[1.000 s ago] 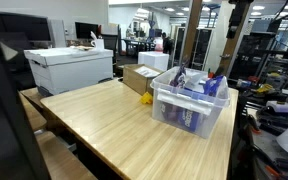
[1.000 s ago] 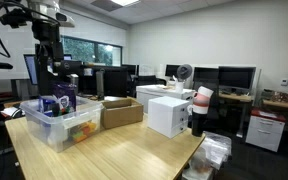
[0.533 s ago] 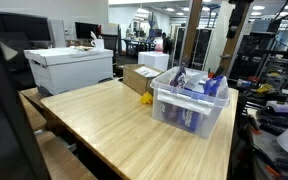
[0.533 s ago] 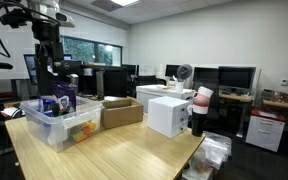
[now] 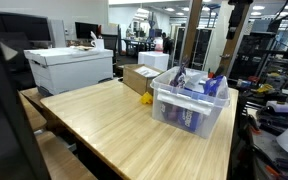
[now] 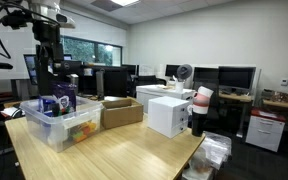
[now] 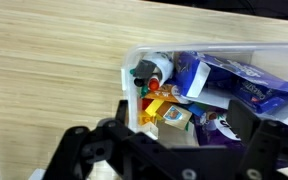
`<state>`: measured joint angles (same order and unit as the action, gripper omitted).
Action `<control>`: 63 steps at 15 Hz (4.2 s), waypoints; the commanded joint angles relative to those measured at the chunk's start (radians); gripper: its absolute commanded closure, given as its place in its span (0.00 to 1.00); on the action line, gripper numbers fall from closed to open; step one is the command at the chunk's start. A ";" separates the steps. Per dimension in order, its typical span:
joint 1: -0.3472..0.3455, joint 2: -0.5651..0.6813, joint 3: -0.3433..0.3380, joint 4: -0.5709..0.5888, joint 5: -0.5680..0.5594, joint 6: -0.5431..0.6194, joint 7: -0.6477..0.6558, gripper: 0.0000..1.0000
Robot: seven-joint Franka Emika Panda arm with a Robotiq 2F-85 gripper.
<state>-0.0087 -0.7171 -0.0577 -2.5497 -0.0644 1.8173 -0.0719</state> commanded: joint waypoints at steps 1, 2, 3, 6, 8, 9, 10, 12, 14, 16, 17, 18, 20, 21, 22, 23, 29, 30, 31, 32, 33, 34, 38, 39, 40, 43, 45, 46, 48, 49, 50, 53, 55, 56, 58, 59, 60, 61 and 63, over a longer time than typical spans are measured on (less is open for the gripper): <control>0.002 0.028 -0.002 -0.021 0.032 0.050 0.009 0.00; 0.003 0.034 -0.001 -0.030 0.040 0.077 0.011 0.00; 0.002 0.036 0.002 -0.038 0.042 0.103 0.013 0.00; 0.008 0.046 -0.002 -0.065 0.062 0.175 0.001 0.00; 0.017 0.055 -0.007 -0.082 0.081 0.216 -0.013 0.00; 0.019 0.057 -0.008 -0.083 0.091 0.222 -0.015 0.00; 0.023 0.060 -0.009 -0.087 0.099 0.232 -0.017 0.00; 0.033 0.069 -0.006 -0.094 0.116 0.244 -0.020 0.00; 0.046 0.078 -0.001 -0.099 0.132 0.251 -0.025 0.00; 0.064 0.090 0.001 -0.099 0.145 0.260 -0.037 0.00; 0.070 0.094 0.000 -0.098 0.150 0.262 -0.043 0.00; 0.088 0.104 -0.007 -0.095 0.164 0.269 -0.065 0.00; 0.111 0.118 -0.012 -0.094 0.187 0.281 -0.102 0.00; 0.129 0.130 -0.014 -0.095 0.199 0.287 -0.136 0.00; 0.165 0.146 -0.024 -0.098 0.219 0.292 -0.212 0.00; 0.197 0.161 -0.033 -0.098 0.230 0.286 -0.301 0.00; 0.257 0.222 -0.084 -0.078 0.200 0.248 -0.738 0.00; 0.254 0.234 -0.082 -0.074 0.190 0.244 -0.781 0.00; 0.251 0.242 -0.079 -0.070 0.183 0.241 -0.817 0.00; 0.248 0.251 -0.074 -0.066 0.172 0.240 -0.856 0.00; 0.245 0.261 -0.069 -0.061 0.160 0.239 -0.890 0.00; 0.241 0.283 -0.061 -0.051 0.140 0.245 -0.952 0.00; 0.217 0.333 -0.023 -0.032 0.033 0.321 -1.087 0.00; 0.213 0.337 -0.020 -0.033 0.018 0.343 -1.091 0.00; 0.209 0.340 -0.018 -0.035 0.009 0.363 -1.091 0.00; 0.185 0.352 -0.005 -0.050 0.000 0.475 -1.039 0.00; 0.166 0.360 -0.005 -0.065 0.002 0.518 -1.028 0.00; 0.148 0.356 -0.005 -0.080 0.004 0.509 -1.014 0.00; 0.143 0.349 -0.007 -0.087 0.019 0.492 -1.005 0.00; 0.141 0.347 -0.006 -0.088 0.019 0.487 -1.000 0.00; 0.137 0.344 -0.005 -0.094 0.016 0.490 -0.991 0.00; 0.144 0.338 -0.008 -0.109 0.044 0.480 -0.960 0.00; 0.154 0.337 -0.010 -0.114 0.072 0.469 -0.953 0.00; 0.157 0.338 -0.009 -0.121 0.086 0.465 -0.951 0.00; 0.160 0.337 -0.006 -0.129 0.102 0.457 -0.952 0.00; 0.160 0.337 -0.005 -0.132 0.106 0.455 -0.952 0.00; 0.160 0.336 -0.004 -0.134 0.110 0.453 -0.953 0.00; 0.160 0.336 -0.002 -0.135 0.116 0.451 -0.953 0.00; 0.160 0.338 0.002 -0.137 0.119 0.453 -0.949 0.00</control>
<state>0.1494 -0.3582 -0.0679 -2.6661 0.0360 2.2773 -1.0472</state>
